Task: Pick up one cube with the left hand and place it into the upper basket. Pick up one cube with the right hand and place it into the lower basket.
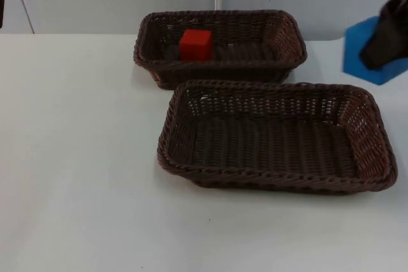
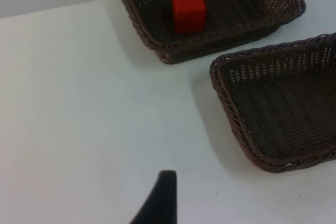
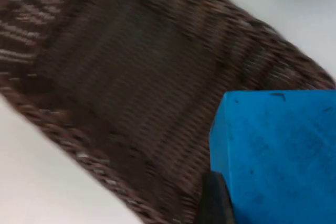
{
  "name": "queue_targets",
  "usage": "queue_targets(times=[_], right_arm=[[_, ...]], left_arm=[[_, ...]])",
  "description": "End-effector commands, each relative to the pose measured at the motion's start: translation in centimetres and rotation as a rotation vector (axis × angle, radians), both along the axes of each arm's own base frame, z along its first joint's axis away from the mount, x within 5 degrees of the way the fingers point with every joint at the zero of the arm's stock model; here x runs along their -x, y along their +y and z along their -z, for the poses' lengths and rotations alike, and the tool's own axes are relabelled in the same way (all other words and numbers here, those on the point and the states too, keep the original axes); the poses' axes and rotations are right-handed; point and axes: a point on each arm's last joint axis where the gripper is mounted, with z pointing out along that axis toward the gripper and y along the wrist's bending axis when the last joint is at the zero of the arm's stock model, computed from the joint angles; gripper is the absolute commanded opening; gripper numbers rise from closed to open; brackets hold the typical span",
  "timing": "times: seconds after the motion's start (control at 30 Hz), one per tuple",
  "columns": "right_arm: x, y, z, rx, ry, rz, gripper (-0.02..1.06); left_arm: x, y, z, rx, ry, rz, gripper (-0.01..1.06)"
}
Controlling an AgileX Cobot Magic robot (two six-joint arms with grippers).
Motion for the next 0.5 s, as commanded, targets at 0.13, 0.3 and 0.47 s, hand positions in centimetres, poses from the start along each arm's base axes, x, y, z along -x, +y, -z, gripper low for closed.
queue_targets(times=[0.13,0.3,0.47], right_arm=[[1.7,3.1,-0.6,-0.02,-0.045,-0.115,0.0],[2.0,3.7,-0.6,-0.029,-0.049,-0.131,0.0],[2.0,3.7,-0.7,-0.034,-0.056,-0.13,0.0]], left_arm=[[0.1,0.0,0.1,0.011,0.0,-0.005,0.87],[0.1,0.0,0.1,0.011,0.0,-0.005,0.87],[0.1,0.0,0.1,0.011,0.0,-0.005,0.87]])
